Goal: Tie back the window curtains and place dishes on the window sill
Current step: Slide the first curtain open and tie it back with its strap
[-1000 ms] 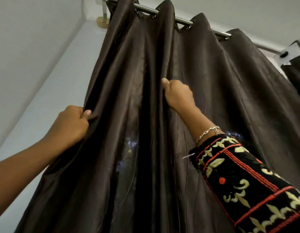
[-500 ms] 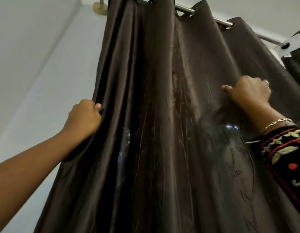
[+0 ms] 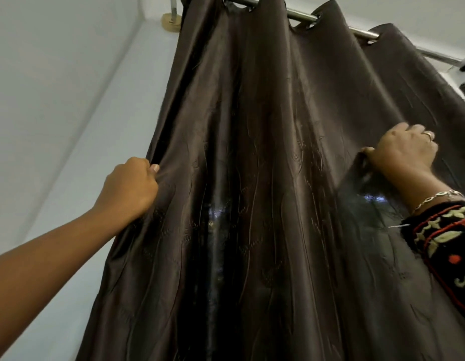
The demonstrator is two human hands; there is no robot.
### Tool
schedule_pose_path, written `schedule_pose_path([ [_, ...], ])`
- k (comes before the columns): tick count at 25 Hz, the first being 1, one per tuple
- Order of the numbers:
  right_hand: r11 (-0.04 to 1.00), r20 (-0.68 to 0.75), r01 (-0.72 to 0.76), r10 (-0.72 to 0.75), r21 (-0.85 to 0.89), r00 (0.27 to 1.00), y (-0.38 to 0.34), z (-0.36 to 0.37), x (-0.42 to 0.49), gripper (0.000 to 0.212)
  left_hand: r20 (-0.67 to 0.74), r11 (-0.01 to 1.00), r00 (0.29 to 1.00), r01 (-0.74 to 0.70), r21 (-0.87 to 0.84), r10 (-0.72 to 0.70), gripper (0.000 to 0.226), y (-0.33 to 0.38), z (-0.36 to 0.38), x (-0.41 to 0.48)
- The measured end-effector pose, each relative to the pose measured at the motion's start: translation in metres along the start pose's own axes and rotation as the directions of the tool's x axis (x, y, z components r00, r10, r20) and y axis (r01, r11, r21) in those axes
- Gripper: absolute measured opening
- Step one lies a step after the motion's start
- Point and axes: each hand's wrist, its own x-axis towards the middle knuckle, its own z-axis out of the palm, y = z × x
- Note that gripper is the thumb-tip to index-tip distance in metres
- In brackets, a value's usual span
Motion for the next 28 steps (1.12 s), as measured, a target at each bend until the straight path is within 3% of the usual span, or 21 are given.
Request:
schedule_pose_path([
  [5, 0.992, 0.111, -0.036, 0.049, -0.117, 0.993, 0.024, -0.009, 0.012, 0.065, 0.013, 0.999, 1.0, 0.004, -0.043, -0.003, 0.038, -0.003, 0.011, 0.0],
  [8, 0.992, 0.2, 0.033, -0.008, -0.12, 0.98, 0.031, -0.011, 0.011, 0.039, 0.017, 0.997, 1.0, 0.016, -0.082, -0.015, 0.036, -0.004, 0.02, -0.001],
  [16, 0.939, 0.076, 0.298, -0.314, 0.172, 0.946, -0.065, 0.002, -0.042, 0.023, -0.009, 0.995, 1.0, 0.02, -0.101, -0.022, 0.041, -0.01, 0.027, -0.001],
  [22, 0.807, 0.037, 0.433, -0.487, 0.401, 0.873, -0.154, -0.008, -0.077, 0.022, -0.019, 0.993, 1.0, 0.01, -0.117, -0.012, 0.042, -0.011, 0.02, -0.001],
  [28, 0.819, 0.085, 0.402, -0.473, 0.41, 0.877, -0.123, -0.001, -0.065, 0.03, -0.036, 0.992, 0.999, 0.002, -0.127, -0.006, 0.042, -0.004, 0.022, -0.003],
])
